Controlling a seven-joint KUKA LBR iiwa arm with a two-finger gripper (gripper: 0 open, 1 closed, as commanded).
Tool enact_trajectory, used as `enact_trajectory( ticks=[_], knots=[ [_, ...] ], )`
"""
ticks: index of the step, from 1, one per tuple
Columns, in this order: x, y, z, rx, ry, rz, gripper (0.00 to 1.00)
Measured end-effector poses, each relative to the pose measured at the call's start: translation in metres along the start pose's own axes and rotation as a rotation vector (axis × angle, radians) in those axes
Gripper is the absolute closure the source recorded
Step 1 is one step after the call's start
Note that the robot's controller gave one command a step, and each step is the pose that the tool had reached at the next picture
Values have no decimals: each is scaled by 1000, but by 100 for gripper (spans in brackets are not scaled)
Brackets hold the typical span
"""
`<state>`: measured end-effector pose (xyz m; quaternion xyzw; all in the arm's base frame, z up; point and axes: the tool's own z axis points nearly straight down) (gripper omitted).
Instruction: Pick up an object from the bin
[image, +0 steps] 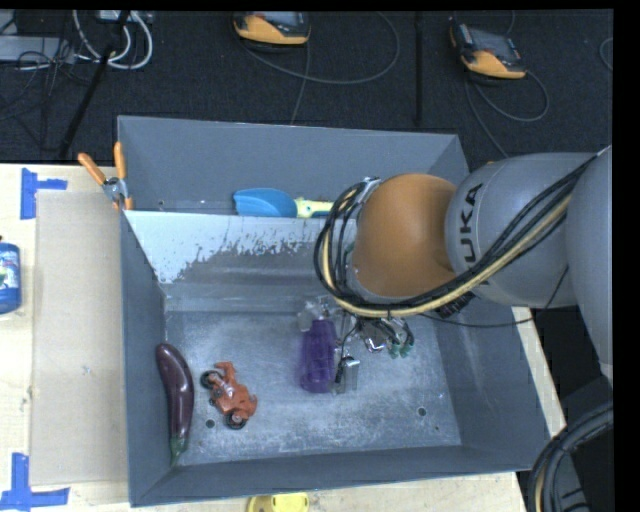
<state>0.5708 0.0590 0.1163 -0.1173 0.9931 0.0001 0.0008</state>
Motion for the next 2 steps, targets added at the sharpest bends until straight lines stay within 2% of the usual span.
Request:
enact_trajectory(
  ticks=[1, 2],
  knots=[
    [4, 4, 29, -2, 1, -205, 100],
    [4, 4, 29, -2, 1, -204, 100]
  ],
)
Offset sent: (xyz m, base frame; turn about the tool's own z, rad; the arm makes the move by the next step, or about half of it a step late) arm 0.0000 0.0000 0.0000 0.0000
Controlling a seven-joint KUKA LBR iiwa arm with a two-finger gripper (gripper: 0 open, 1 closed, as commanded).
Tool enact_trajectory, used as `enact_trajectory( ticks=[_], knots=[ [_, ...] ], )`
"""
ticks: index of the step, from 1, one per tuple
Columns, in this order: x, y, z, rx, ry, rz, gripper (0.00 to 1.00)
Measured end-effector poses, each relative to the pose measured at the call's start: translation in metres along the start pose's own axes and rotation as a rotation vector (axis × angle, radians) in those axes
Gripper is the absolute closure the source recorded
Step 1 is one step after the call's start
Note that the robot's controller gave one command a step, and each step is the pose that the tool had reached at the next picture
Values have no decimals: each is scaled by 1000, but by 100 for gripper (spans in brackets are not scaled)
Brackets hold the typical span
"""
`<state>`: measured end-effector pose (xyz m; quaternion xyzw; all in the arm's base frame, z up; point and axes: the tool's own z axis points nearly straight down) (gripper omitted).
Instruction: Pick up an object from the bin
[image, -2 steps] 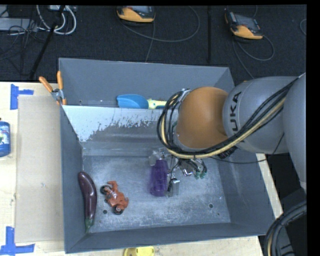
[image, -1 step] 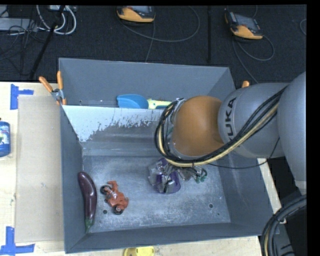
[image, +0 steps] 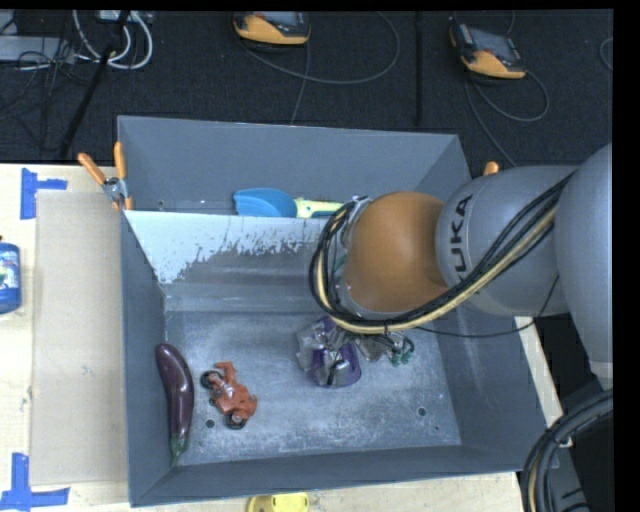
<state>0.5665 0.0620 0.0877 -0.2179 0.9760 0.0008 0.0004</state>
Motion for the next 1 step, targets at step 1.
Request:
enact_trajectory(
  ticks=[1],
  knots=[
    [12, -7, -18, -6, 8, -36, 100]
  ],
)
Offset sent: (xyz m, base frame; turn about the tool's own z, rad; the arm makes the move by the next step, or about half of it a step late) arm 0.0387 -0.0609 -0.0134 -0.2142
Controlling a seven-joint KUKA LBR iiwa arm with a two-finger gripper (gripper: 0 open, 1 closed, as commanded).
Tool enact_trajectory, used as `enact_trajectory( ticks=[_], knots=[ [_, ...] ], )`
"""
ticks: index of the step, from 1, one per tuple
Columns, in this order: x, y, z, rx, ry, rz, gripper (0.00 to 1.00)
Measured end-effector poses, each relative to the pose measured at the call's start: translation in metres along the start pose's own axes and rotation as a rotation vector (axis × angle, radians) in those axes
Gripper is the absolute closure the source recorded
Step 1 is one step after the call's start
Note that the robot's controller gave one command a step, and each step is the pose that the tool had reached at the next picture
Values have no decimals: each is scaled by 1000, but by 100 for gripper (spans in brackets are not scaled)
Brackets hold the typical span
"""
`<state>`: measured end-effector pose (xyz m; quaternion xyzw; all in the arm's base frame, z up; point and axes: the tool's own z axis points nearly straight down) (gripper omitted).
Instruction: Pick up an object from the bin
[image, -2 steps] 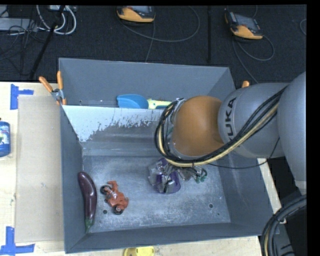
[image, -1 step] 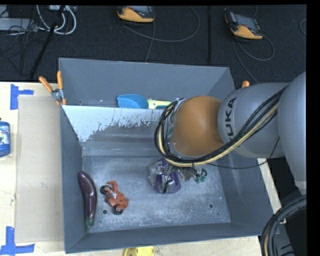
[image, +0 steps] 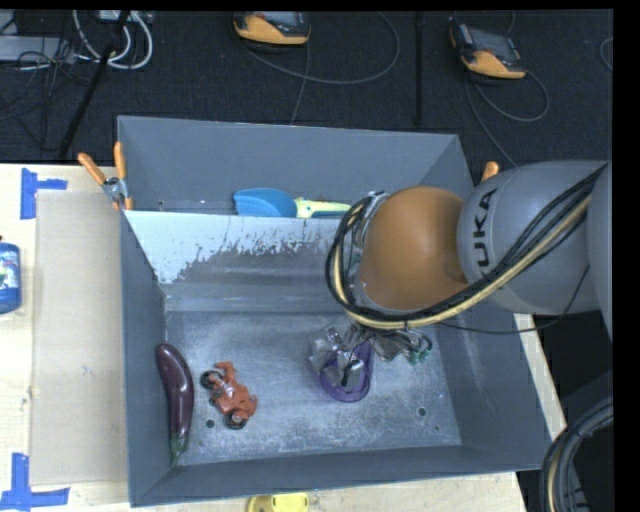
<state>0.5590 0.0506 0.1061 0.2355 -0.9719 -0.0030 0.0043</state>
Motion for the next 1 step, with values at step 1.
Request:
enact_trajectory(
  ticks=[1],
  knots=[
    [-10, -36, -23, 16, -21, -89, 100]
  ],
)
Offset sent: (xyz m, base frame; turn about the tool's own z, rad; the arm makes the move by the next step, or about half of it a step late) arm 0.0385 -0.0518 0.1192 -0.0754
